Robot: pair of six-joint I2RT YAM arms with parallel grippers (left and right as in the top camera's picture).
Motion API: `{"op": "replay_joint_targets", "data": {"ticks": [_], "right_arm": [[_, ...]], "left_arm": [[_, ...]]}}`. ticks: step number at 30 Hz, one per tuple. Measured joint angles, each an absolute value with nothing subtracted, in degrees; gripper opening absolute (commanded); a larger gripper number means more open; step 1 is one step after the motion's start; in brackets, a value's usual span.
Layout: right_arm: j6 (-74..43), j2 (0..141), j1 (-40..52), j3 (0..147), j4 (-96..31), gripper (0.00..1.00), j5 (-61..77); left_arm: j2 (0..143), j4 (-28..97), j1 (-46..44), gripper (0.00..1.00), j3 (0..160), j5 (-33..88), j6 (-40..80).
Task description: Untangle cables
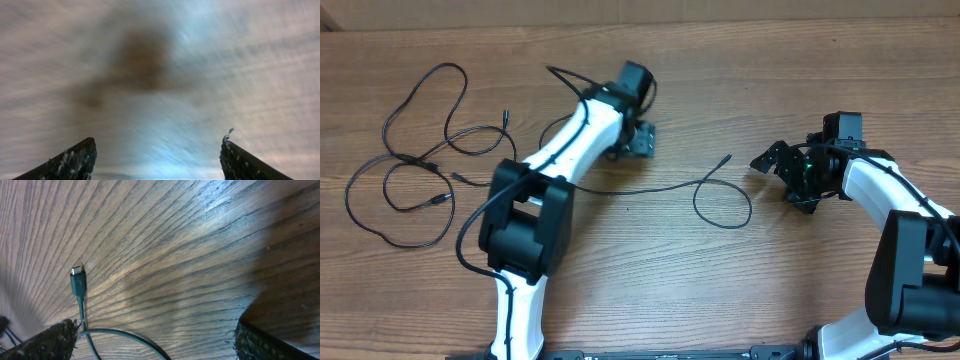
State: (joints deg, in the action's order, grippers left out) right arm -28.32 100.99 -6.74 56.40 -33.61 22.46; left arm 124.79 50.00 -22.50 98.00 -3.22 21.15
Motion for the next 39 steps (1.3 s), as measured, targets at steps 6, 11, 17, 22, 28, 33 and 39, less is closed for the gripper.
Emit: {"op": "replay_joint_targets", "data": {"ticks": [6,11,17,22,28,33,39], "right_arm": [[-28.32,100.99,-6.74,56.4,-33.58,1.0,22.44],[-28.34,100.99,-6.74,56.4,-33.56,1.0,22.46],[-28.32,100.99,-6.74,56.4,-33.61,1.0,22.44],[-28.34,100.99,-6.74,56.4,-33.58,1.0,22.46],[-28.34,100.99,-6.74,56.4,-33.56,1.0,22.44],[-28.34,100.99,-6.74,56.4,-33.58,1.0,22.46],[-28.34,100.99,-6.74,56.4,-33.56,1.0,22.46]], "left_arm": [[124.79,49.65,-16.49,0.8,98.41,-6.07,21.34],[124.79,43.9,-11.64,0.66,98.37,-6.96,16.56],[124.79,35.24,-8.64,0.53,96.66,-7.42,5.91],[124.79,31.59,-8.12,0.46,94.54,-6.7,-0.23],[124.79,30.17,-8.1,0.55,92.66,1.17,-11.31],[124.79,25.28,-8.1,0.65,89.41,5.63,-18.44],[124.79,19.2,-8.1,0.69,85.69,7.07,-22.44]]}}
